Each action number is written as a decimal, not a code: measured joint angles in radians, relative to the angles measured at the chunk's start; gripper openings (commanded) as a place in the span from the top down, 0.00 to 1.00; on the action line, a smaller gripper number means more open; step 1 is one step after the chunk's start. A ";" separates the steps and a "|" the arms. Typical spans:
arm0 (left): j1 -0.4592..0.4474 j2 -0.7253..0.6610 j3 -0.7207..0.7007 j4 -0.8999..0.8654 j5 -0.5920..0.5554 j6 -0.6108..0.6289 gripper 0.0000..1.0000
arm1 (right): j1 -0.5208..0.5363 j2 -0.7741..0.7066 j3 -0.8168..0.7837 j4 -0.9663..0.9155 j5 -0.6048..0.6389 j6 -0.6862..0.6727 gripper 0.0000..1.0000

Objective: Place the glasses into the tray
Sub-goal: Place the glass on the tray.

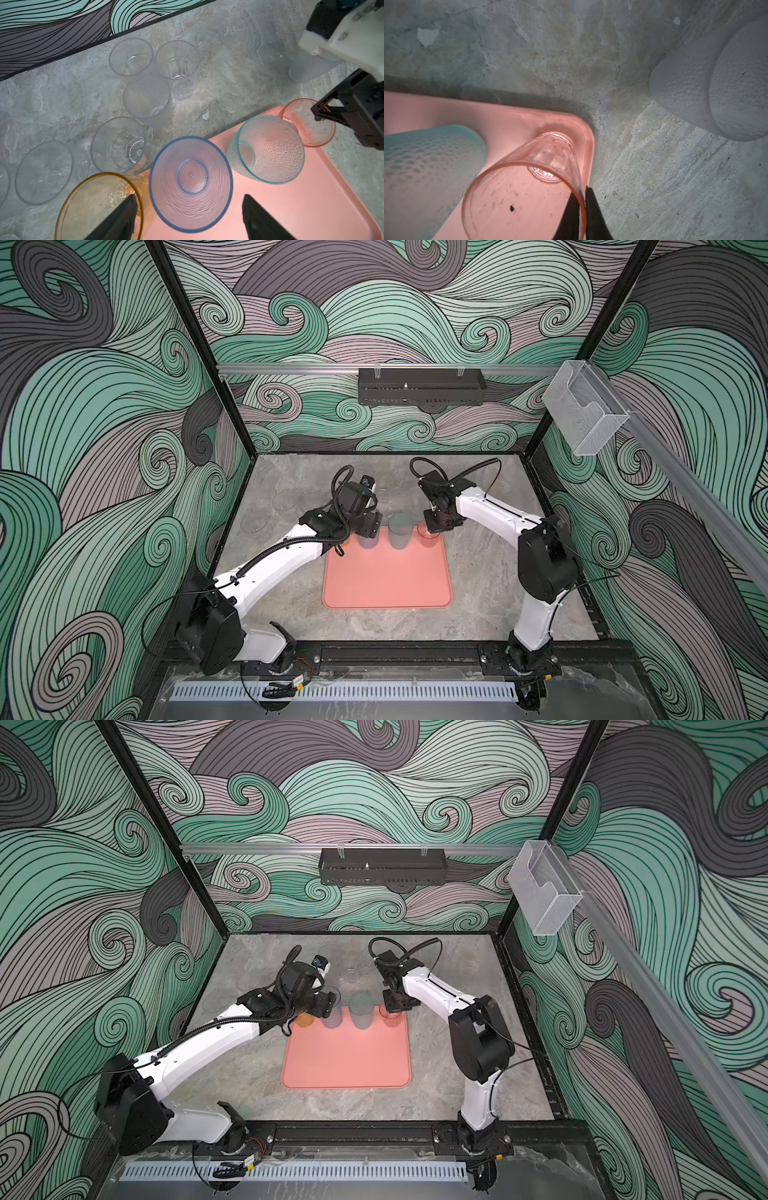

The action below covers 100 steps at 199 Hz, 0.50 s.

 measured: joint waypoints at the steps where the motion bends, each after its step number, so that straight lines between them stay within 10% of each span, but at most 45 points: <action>1: 0.000 0.000 0.000 0.000 0.000 0.000 0.18 | 0.000 0.000 0.000 0.000 0.000 0.000 0.82; 100: 0.035 0.000 0.087 -0.090 0.011 0.014 0.22 | -0.003 -0.119 0.106 -0.044 0.005 0.024 0.55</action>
